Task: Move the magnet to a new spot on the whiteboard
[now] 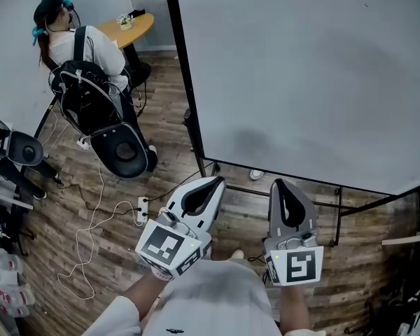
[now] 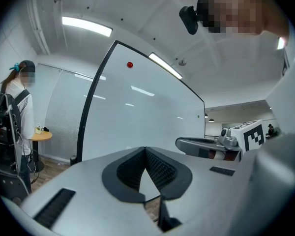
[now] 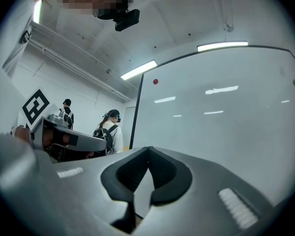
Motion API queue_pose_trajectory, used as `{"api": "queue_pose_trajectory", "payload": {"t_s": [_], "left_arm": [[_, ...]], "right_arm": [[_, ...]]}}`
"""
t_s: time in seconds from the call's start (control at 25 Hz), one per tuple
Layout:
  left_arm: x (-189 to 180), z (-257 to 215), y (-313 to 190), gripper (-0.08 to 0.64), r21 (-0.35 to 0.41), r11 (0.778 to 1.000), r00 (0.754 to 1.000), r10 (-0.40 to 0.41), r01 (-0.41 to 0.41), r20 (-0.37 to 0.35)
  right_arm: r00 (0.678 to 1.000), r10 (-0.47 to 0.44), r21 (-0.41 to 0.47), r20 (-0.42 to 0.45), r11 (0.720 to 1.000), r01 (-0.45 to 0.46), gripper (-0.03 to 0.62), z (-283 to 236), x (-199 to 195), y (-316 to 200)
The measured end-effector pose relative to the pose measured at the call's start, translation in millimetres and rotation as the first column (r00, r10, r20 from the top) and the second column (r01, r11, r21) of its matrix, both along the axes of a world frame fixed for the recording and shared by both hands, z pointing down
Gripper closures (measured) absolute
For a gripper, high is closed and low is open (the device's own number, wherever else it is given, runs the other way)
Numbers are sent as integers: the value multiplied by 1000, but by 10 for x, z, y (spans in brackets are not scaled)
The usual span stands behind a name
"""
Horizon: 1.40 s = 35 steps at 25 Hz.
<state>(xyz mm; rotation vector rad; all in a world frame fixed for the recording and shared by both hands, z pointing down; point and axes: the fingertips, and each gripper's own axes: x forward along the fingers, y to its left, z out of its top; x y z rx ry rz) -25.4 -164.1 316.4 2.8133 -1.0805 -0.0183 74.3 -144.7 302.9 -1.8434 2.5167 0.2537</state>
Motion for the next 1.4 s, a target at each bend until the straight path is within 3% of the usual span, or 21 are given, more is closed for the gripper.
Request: {"api": "queue_pose_trajectory", "payload": {"t_s": [0.36, 0.76, 1.4], "left_arm": [[246, -629, -110, 554, 112, 994, 1000, 6, -6, -3], [327, -1251, -312, 554, 245, 969, 999, -29, 34, -24], [407, -1613, -514, 552, 326, 943, 998, -58, 67, -37]], "right_arm": [[1000, -12, 85, -13, 996, 13, 593, -573, 72, -144], [1000, 11, 206, -10, 978, -9, 593, -1289, 266, -326], [999, 15, 224, -34, 975, -7, 593, -1488, 271, -505]]}}
